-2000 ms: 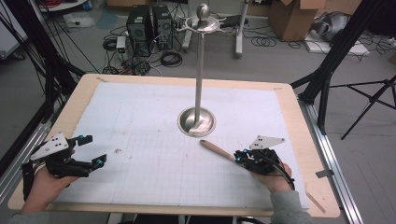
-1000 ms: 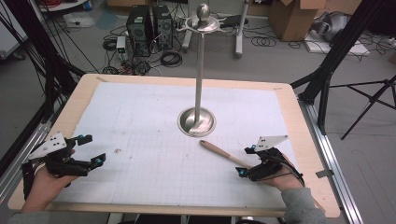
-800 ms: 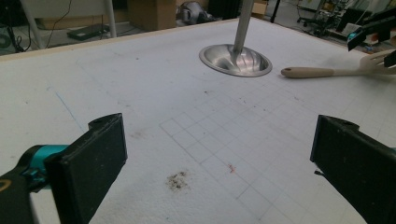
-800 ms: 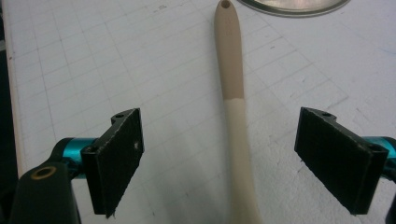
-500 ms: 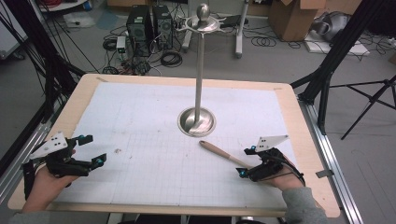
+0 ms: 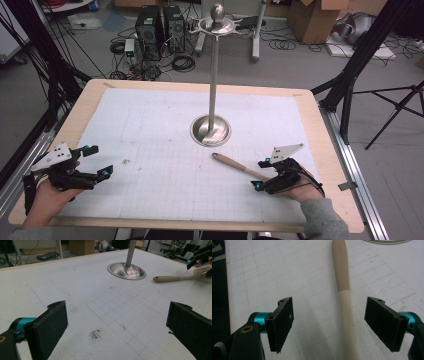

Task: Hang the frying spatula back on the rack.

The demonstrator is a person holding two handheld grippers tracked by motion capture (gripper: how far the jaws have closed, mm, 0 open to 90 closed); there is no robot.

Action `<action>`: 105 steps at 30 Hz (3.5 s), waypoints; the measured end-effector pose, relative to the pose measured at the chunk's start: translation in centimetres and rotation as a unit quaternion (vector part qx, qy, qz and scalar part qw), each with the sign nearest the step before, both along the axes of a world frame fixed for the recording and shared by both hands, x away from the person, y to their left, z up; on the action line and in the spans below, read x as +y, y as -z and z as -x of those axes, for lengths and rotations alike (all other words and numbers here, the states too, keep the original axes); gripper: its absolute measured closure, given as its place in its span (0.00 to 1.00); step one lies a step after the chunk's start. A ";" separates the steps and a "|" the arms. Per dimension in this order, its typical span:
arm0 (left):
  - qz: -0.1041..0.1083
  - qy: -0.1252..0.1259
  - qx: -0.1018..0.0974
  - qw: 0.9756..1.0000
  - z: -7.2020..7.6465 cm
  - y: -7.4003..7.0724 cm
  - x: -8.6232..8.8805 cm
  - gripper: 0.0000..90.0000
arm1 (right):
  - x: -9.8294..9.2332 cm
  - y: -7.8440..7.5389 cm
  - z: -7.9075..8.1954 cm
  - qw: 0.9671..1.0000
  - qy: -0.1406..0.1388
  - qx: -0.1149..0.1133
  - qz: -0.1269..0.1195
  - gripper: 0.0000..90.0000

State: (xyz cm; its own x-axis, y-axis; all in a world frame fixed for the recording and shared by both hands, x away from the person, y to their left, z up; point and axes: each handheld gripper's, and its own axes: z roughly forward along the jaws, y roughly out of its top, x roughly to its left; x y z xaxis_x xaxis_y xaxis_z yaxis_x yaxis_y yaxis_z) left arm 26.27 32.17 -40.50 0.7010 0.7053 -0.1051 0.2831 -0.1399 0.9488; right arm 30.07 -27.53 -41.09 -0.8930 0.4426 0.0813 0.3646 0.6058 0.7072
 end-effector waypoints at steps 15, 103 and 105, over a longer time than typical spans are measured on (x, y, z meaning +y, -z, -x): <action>-0.005 -0.004 0.001 1.000 0.4 0.0 0.2 0.05 | 0.9 -0.2 -0.3 0.998 -0.010 -0.011 0.059 0.40; 0.007 -0.006 -0.004 1.000 0.8 -0.2 0.7 0.05 | 0.2 -2.8 -0.1 1.000 0.005 -0.012 0.012 0.86; 0.011 -0.006 -0.004 1.000 0.8 -0.2 0.7 0.05 | 0.3 -3.0 -0.2 1.000 0.003 -0.010 0.006 0.86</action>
State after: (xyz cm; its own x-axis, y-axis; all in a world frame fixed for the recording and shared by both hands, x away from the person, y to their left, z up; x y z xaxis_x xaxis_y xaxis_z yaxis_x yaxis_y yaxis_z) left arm 25.44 32.85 -40.30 0.6930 0.7117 -0.1152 0.2771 -0.1154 0.9539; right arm 30.24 -27.24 -38.07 -0.8915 0.4494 0.0576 0.3545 0.6125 0.7065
